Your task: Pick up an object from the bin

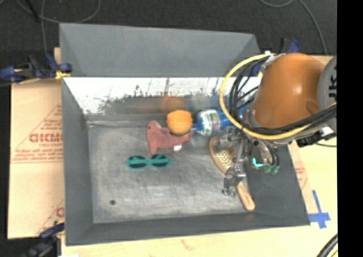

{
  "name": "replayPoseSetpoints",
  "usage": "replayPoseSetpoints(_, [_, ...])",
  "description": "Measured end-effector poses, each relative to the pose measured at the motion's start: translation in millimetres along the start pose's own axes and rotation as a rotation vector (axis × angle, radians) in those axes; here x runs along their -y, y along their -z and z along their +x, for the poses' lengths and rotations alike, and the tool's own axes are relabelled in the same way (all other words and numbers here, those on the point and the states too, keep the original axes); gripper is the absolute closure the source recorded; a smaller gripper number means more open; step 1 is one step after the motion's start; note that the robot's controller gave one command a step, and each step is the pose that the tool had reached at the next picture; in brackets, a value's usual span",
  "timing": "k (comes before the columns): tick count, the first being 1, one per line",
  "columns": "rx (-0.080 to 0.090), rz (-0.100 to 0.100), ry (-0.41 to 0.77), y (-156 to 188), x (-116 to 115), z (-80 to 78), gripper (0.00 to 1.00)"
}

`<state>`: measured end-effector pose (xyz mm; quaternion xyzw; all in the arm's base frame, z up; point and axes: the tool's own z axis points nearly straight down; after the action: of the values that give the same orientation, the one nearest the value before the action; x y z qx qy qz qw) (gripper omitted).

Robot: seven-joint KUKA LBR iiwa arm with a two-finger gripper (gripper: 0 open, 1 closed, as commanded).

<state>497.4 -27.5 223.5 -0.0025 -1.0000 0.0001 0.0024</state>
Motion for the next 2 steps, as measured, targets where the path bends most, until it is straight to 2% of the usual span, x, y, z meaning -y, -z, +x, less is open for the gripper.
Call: replayPoseSetpoints(2, [0.010,0.000,0.007,0.9,2.2,-3.1,0.00])
